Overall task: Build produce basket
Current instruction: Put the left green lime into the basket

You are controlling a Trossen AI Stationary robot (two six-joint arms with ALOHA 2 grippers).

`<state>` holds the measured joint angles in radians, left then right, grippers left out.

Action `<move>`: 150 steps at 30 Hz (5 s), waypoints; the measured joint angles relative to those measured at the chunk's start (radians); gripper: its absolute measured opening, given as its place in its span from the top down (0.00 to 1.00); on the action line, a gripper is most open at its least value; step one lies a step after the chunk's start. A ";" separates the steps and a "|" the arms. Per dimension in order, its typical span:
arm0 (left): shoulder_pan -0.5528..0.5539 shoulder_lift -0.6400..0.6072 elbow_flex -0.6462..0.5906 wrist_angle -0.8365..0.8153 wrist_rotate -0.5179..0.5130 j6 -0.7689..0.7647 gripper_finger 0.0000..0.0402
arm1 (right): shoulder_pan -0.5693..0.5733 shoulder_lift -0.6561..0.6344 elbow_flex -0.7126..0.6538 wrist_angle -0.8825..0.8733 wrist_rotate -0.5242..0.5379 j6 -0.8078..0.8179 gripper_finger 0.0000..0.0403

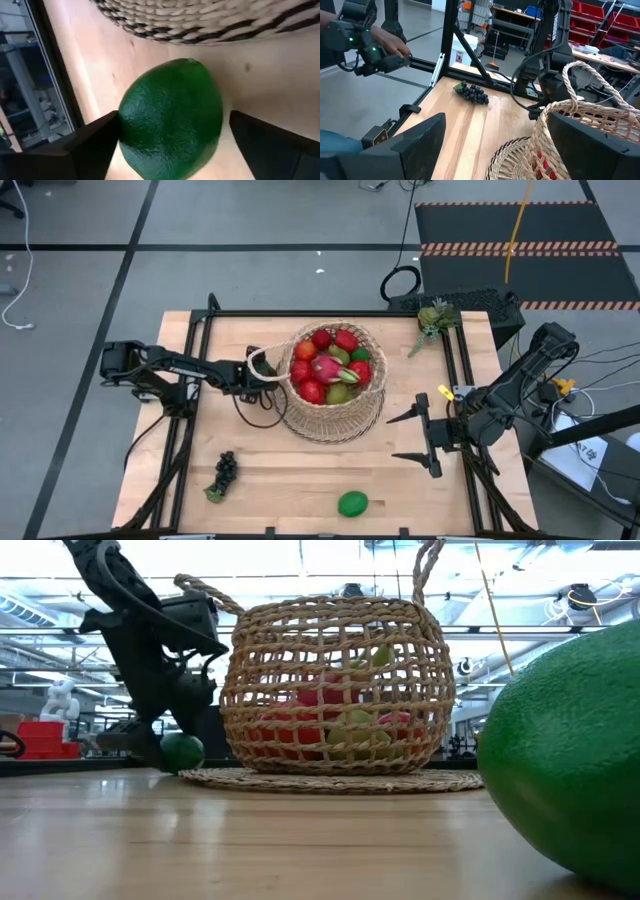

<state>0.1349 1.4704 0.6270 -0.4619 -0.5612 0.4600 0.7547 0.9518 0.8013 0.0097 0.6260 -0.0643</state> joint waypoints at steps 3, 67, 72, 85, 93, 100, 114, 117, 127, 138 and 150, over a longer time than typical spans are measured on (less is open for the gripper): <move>0.013 0.001 0.000 -0.004 0.005 -0.052 0.04 | 0.000 0.000 0.000 0.001 -0.002 0.000 0.15; -0.694 0.000 0.816 -0.316 0.010 -0.932 0.26 | 0.000 0.000 0.000 0.028 0.001 0.103 0.15; -0.691 0.000 0.838 -0.211 -0.009 -0.800 0.25 | 0.000 0.000 0.000 0.023 -0.001 0.117 0.15; -0.690 0.000 0.838 0.007 -0.025 -0.441 0.24 | 0.000 0.000 0.000 0.023 -0.002 0.117 0.15; -0.679 0.001 0.838 0.010 -0.027 -0.183 0.24 | 0.000 0.000 0.000 0.023 -0.002 0.115 0.15; -0.659 0.001 0.838 0.011 -0.026 -0.024 0.23 | 0.000 0.000 0.000 0.023 -0.002 0.113 0.15; -0.616 0.001 0.838 0.011 -0.024 0.255 0.22 | 0.000 0.000 0.000 0.023 -0.002 0.105 0.15; -0.609 0.001 0.838 0.011 -0.024 0.250 0.22 | 0.000 0.000 0.000 0.023 -0.002 0.105 0.15; -0.606 0.001 0.838 0.011 -0.024 0.206 0.22 | 0.000 0.000 0.000 0.023 -0.002 0.105 0.15; -0.606 0.001 0.838 0.010 -0.024 -0.028 0.22 | 0.000 0.000 0.000 0.023 -0.002 0.105 0.15; -0.607 0.001 0.838 0.010 -0.023 -0.322 0.22 | 0.000 0.000 0.000 0.023 -0.002 0.105 0.15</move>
<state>-0.4717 1.4712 1.4654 -0.4515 -0.5844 0.1377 0.7547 0.9517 0.8017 0.0326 0.6239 0.0410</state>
